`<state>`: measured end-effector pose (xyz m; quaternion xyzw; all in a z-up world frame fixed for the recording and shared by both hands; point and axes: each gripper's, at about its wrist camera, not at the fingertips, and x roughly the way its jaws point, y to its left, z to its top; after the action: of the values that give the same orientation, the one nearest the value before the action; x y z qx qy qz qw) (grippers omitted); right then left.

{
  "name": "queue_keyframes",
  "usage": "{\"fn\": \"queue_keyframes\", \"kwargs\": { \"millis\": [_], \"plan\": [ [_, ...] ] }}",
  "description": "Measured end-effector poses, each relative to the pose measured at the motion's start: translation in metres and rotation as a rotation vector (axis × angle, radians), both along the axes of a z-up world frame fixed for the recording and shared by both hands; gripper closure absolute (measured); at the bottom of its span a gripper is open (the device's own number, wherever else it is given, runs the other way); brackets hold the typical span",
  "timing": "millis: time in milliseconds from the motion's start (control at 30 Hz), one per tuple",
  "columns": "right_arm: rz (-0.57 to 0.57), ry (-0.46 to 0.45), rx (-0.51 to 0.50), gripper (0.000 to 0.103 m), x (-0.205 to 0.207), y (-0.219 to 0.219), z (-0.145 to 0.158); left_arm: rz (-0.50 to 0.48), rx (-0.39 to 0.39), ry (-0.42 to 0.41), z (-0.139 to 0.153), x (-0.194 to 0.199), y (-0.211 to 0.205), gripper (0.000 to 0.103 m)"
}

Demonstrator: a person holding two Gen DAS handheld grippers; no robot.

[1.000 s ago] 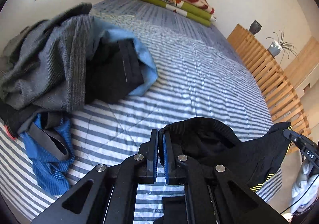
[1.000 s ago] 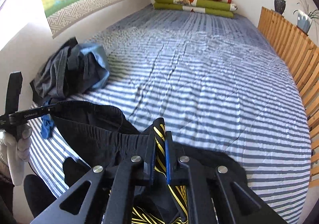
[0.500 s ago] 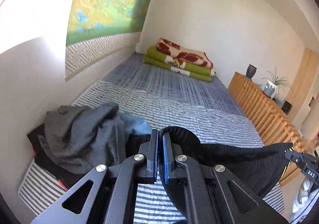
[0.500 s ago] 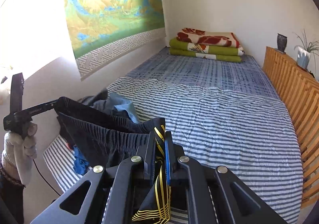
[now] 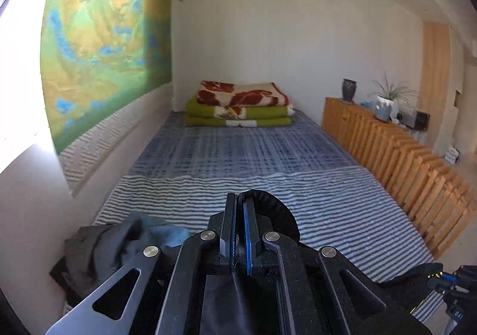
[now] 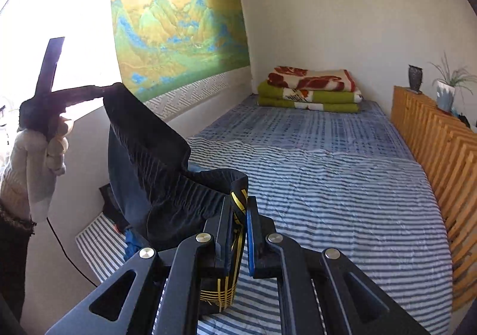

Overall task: Organize objects
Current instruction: 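Lift and shake out the shorts with both tools, then lower them, then open both tools and release the shorts flat on the bed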

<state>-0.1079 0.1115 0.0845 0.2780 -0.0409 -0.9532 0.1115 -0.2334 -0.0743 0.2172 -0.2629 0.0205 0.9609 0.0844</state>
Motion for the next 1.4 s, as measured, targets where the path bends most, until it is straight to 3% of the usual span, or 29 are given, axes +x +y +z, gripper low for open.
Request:
{"fn": "queue_keyframes", "kwargs": {
  "millis": [167,300,367,400,433,533,567,700,867,967,1033,1167,1333,1367,1400],
  "plan": [
    [-0.227,-0.144,-0.015,0.096,0.035,0.094,-0.068,-0.249,-0.024,-0.142,-0.082,-0.055,0.174,0.099],
    [-0.386,-0.294,-0.034,0.096,0.054,0.160,-0.127,-0.444,-0.013,-0.382,-0.166,-0.082,0.292,0.094],
    [-0.406,-0.399,-0.030,0.091,0.058,0.179,-0.159,-0.479,-0.041,-0.469,-0.202,-0.083,0.325,0.090],
    [-0.411,-0.448,-0.025,0.088,0.060,0.187,-0.173,-0.484,-0.061,-0.470,-0.212,-0.081,0.333,0.087],
    [-0.418,-0.481,-0.023,0.079,0.065,0.190,-0.184,-0.484,-0.073,-0.467,-0.220,-0.079,0.337,0.080],
    [-0.417,-0.489,-0.020,0.068,0.067,0.201,-0.197,-0.473,-0.081,-0.458,-0.229,-0.081,0.318,0.062],
    [-0.409,-0.479,-0.031,0.064,0.064,0.203,-0.198,-0.454,-0.095,-0.436,-0.226,-0.078,0.302,0.061],
    [-0.328,-0.457,-0.085,0.057,0.035,0.207,-0.198,-0.338,-0.106,-0.395,-0.223,-0.084,0.202,0.052],
    [-0.234,-0.435,-0.025,0.056,-0.032,0.192,-0.208,-0.102,-0.100,-0.507,-0.270,-0.086,0.047,0.052],
    [-0.209,-0.462,0.008,0.056,-0.079,0.187,-0.221,0.021,-0.029,-0.607,-0.310,-0.084,-0.034,0.052],
    [-0.208,-0.487,0.015,0.056,-0.109,0.187,-0.233,0.054,0.011,-0.657,-0.334,-0.082,-0.067,0.052],
    [-0.206,-0.561,0.015,0.056,-0.156,0.191,-0.258,0.065,0.021,-0.719,-0.380,-0.083,-0.077,0.048],
    [-0.233,-0.612,0.000,0.056,-0.189,0.196,-0.280,0.061,0.073,-0.750,-0.409,-0.093,-0.066,0.048],
    [-0.240,-0.617,-0.004,0.056,-0.193,0.197,-0.281,0.055,0.074,-0.746,-0.412,-0.093,-0.063,0.051],
    [-0.247,-0.623,-0.003,0.056,-0.196,0.197,-0.282,0.051,0.055,-0.728,-0.411,-0.092,-0.060,0.060]
  ]
}}
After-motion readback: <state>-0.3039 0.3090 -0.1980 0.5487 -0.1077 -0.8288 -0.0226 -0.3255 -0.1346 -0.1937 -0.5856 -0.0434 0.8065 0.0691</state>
